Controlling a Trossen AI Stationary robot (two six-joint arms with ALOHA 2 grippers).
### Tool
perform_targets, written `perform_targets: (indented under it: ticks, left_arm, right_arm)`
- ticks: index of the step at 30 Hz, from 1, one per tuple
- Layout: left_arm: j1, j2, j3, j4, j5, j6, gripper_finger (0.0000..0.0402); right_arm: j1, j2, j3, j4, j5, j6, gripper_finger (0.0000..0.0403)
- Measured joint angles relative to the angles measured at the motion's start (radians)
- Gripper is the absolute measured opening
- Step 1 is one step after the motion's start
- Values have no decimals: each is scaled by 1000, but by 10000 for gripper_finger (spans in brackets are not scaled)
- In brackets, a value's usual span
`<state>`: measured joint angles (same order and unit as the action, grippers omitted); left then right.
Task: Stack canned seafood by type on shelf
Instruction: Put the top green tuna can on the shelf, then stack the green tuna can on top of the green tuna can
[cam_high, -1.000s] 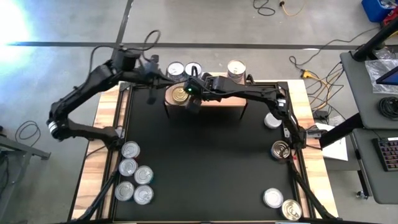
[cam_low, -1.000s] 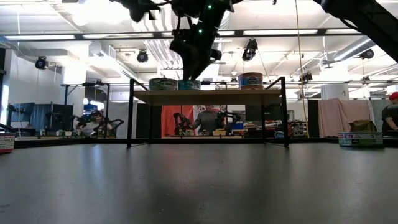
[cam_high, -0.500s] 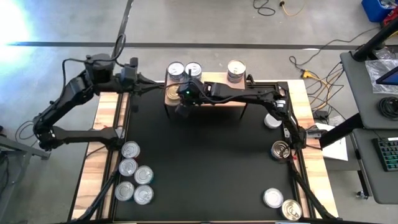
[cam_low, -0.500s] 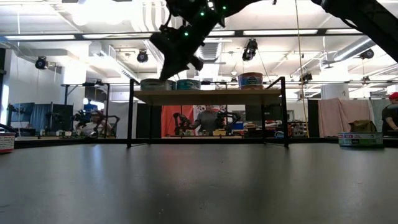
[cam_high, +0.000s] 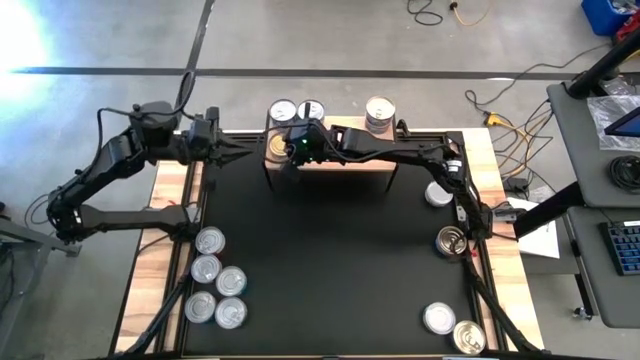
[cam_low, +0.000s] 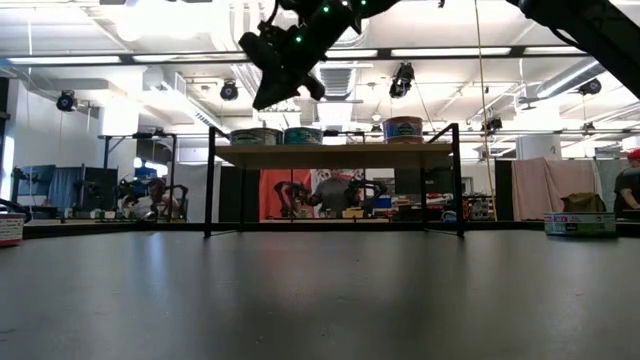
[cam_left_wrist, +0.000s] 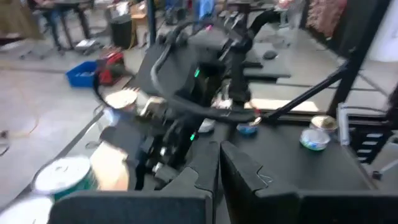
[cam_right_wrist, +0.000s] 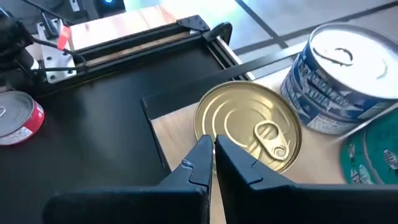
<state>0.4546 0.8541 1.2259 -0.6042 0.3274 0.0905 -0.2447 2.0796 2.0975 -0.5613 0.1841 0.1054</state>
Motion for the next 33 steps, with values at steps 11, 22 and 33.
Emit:
perform_targets:
  ticks: [11,22,33]
  left_arm:
    - [-149,-144,-254,-28,-198,-97,1]
    - [-576,-107,-520,307,-479,-304,1]
    - [-888,177,-486,199,-576,-422,1]
  right_arm:
    - [160,-130,37,-69,71,7,12]
    - [362,-224,34,-749,35,417,12]
    - [580,-213,-161,-983,-281,854,12]
